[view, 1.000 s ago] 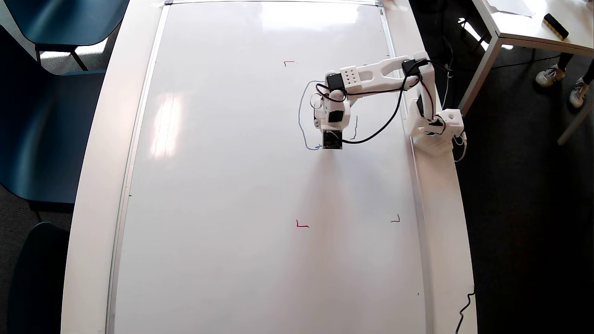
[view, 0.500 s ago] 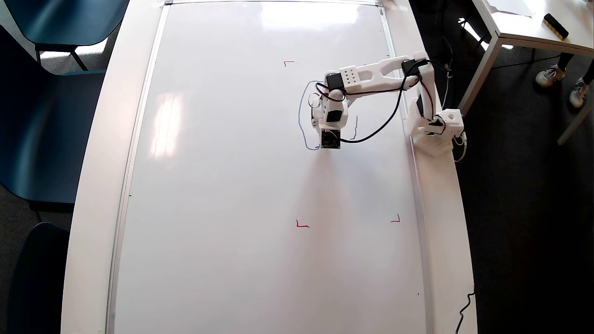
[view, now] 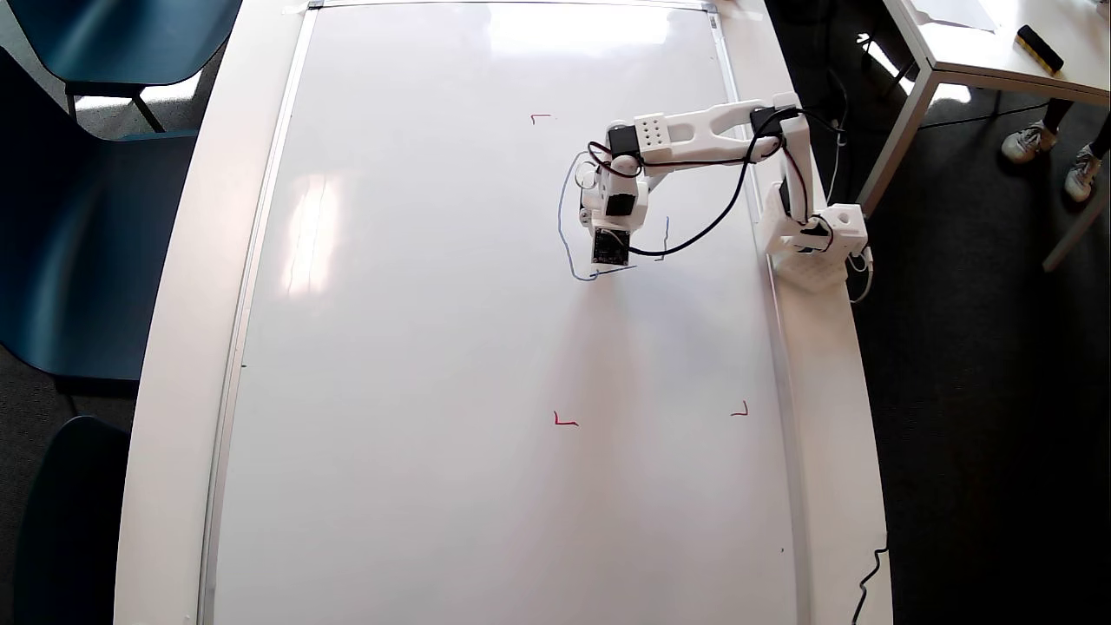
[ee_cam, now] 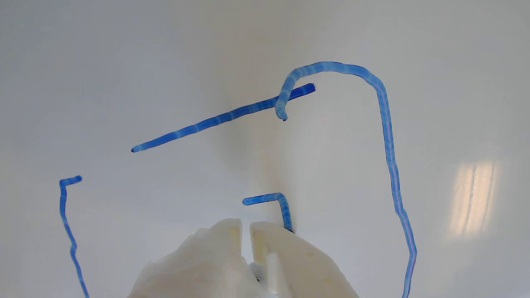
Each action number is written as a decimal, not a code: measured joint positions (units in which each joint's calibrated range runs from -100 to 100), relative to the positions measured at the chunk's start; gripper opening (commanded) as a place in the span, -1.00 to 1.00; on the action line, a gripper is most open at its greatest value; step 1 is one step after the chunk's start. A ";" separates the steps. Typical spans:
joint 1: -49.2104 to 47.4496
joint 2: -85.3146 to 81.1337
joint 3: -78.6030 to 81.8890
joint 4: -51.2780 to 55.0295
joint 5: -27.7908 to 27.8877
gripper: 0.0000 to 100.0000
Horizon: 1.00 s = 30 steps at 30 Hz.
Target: Draw on a whiteboard a robot head using a pen attached to the gripper
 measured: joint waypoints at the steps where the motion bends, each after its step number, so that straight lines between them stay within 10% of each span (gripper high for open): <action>1: 0.00 0.00 0.00 0.00 0.00 -0.98; 30: -2.71 -8.64 12.97 -0.51 -0.16 -0.98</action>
